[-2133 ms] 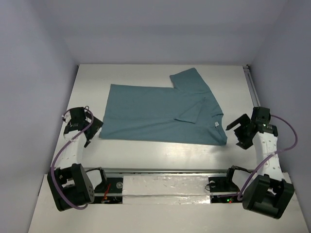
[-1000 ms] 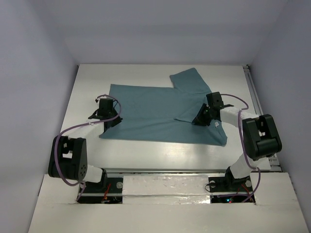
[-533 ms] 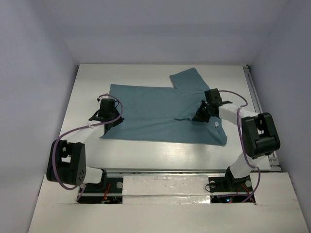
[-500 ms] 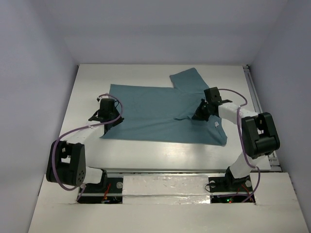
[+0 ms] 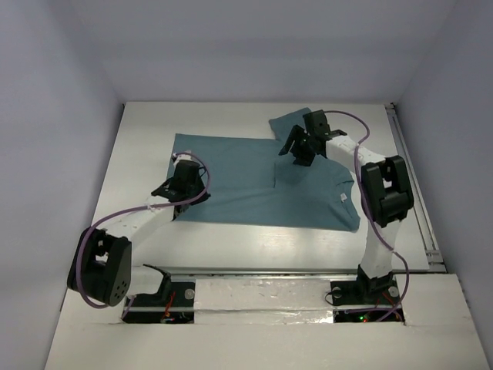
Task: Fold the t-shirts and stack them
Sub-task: Fold the flattened tshirt in 1/3 of the way
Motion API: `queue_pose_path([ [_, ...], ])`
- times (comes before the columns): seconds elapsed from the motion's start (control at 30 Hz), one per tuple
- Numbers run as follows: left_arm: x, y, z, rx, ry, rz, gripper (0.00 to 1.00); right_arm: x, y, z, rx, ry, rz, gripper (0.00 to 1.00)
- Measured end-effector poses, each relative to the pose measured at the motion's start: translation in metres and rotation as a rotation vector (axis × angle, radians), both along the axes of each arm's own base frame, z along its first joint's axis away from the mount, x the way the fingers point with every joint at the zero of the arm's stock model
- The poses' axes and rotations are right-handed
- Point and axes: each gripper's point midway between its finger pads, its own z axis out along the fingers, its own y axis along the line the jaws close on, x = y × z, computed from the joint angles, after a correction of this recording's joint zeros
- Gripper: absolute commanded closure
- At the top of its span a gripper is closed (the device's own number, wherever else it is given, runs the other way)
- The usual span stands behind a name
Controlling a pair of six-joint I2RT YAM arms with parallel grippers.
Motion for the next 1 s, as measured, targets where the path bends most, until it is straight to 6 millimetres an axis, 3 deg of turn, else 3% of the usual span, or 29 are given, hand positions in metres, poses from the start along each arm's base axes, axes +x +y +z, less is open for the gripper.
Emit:
queue_pose_path([
  [0.07,-0.005,-0.012,0.000,0.003,0.002,-0.034,1.00,-0.008,0.002,0.003,-0.013,0.003,0.015,0.30],
  [0.1,-0.008,-0.019,0.000,0.004,0.002,-0.052,1.00,-0.015,0.003,0.008,-0.015,-0.010,0.025,0.39],
  [0.13,-0.012,-0.026,0.000,0.002,0.003,-0.071,1.00,-0.025,0.003,0.013,-0.017,-0.015,0.034,0.55],
  [0.17,-0.015,-0.032,0.000,0.000,0.004,-0.088,1.00,-0.039,0.002,0.021,-0.021,-0.027,0.042,0.90],
  [0.2,-0.019,-0.039,0.000,-0.002,0.005,-0.107,1.00,-0.052,0.003,0.028,-0.020,-0.042,0.050,1.00],
  [0.27,-0.025,-0.052,-0.001,-0.006,0.007,-0.139,1.00,-0.085,0.008,0.040,-0.006,-0.069,0.078,1.00],
  [0.37,-0.033,-0.072,-0.006,-0.009,0.023,-0.184,1.00,-0.139,0.022,0.037,0.015,-0.069,0.145,1.00],
  [0.47,-0.037,-0.087,-0.015,0.003,0.045,-0.218,1.00,-0.185,0.031,0.003,-0.001,0.013,0.213,1.00],
  [0.53,-0.040,-0.094,-0.022,0.013,0.059,-0.232,1.00,-0.204,0.028,-0.023,-0.033,0.083,0.227,1.00],
  [0.6,-0.041,-0.095,-0.029,0.024,0.075,-0.235,1.00,-0.213,0.022,-0.043,-0.066,0.136,0.220,1.00],
  [0.7,-0.041,-0.094,-0.039,0.035,0.097,-0.226,1.00,-0.211,0.018,-0.057,-0.095,0.156,0.196,1.00],
  [0.87,-0.038,-0.098,-0.050,0.030,0.123,-0.198,1.00,-0.208,0.018,-0.061,-0.070,0.133,0.163,1.00],
  [1.0,-0.044,-0.097,-0.052,-0.023,0.111,-0.177,1.00,-0.222,0.012,-0.062,-0.031,0.101,0.139,1.00],
])
